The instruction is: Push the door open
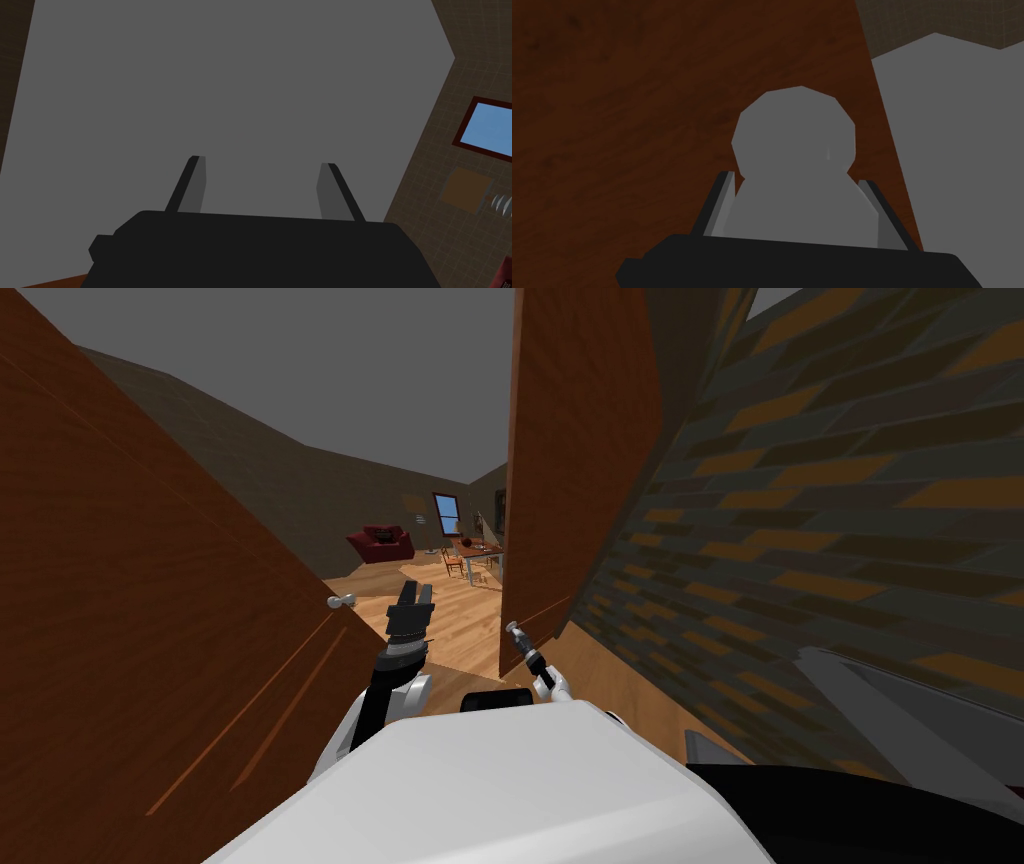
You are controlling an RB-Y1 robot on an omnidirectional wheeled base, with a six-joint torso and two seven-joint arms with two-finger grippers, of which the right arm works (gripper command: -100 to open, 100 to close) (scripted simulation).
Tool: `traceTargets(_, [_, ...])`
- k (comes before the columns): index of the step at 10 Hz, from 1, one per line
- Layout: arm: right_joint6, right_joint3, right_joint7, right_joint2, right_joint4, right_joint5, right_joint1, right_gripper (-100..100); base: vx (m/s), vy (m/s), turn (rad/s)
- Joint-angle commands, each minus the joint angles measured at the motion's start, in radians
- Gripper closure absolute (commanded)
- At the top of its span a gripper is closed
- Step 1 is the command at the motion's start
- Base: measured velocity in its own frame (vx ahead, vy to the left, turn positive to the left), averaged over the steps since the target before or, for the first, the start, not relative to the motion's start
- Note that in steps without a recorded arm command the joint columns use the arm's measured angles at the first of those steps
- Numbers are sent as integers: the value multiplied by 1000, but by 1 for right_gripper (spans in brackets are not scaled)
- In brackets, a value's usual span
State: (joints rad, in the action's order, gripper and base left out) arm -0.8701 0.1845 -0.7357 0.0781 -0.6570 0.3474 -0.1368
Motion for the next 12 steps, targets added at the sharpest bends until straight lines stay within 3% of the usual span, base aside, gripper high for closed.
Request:
traceTargets(1, [2, -2, 34, 5, -5, -9, -5, 100, 28, 22, -19])
traceTargets(12, [4, 44, 318, 11, 13, -102, -21, 100, 41, 27, -31])
